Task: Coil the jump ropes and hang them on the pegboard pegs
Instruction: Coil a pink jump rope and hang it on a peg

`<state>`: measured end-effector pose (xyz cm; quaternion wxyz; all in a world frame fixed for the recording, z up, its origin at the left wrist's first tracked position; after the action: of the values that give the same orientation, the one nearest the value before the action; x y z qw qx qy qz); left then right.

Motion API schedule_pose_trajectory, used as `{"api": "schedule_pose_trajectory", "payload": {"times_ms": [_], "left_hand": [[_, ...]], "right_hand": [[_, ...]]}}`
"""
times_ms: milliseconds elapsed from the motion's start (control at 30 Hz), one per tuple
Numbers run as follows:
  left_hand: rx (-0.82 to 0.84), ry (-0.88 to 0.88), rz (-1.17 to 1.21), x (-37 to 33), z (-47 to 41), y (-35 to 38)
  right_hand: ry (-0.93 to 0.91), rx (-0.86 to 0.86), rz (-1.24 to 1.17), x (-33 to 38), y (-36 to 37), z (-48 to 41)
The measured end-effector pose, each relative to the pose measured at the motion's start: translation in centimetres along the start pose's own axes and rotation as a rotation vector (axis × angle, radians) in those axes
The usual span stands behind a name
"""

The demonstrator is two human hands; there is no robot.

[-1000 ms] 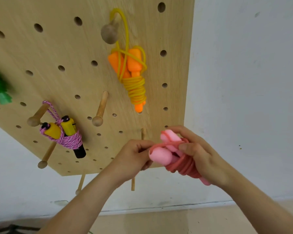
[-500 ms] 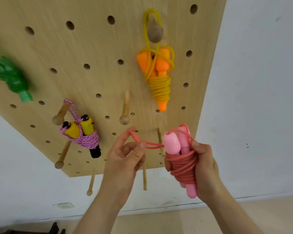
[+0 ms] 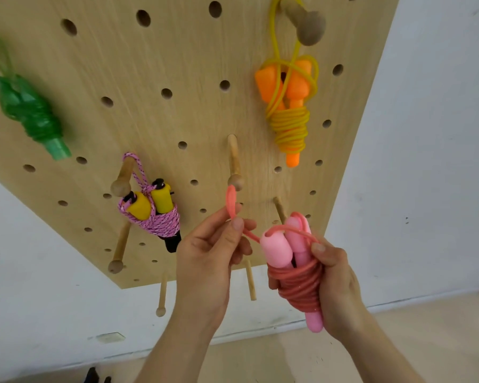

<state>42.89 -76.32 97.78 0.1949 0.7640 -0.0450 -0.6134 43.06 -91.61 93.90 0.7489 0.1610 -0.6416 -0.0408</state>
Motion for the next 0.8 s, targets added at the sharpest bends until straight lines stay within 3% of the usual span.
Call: {"api": "schedule_pose_trajectory", "payload": {"times_ms": [133,333,467,633,800], "left_hand": [[0.154,0.163,-0.250,-0.8,-0.3,-0.1],[0.306,0.341,-0.566,-1.8,-1.3,-0.2],[0.322,0.375,-0.579,-2.2,-1.8,-0.3],[0.229,0.231,-0.443,-0.7,-2.5,-1.4],[0.281,0.471,-0.657,-1.9,-2.1,-0.9]], "right_hand": [[0.106,0.064,-0.102,-0.6,0.7,0.2],[0.155,0.144,-0.070,-0.8,1.1,0.2],[0.158,0.170,-0.079,-0.5,1.5,0.1],[0.169,0.184,-0.101,-0.5,2.1,-0.2],[0.177,0.187,-0.045,-0.5,2.1,-0.3]]}}
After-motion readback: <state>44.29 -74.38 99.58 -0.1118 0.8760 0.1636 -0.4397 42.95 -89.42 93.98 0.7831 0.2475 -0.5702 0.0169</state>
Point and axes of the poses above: each hand's wrist, its own z-axis away from the middle knuckle, its own y-axis out of the palm, x = y × z, the point moved 7 cm from there along -z, towards the middle knuckle, and after that the axes turned 3 degrees about y, right-handed, at the moved point
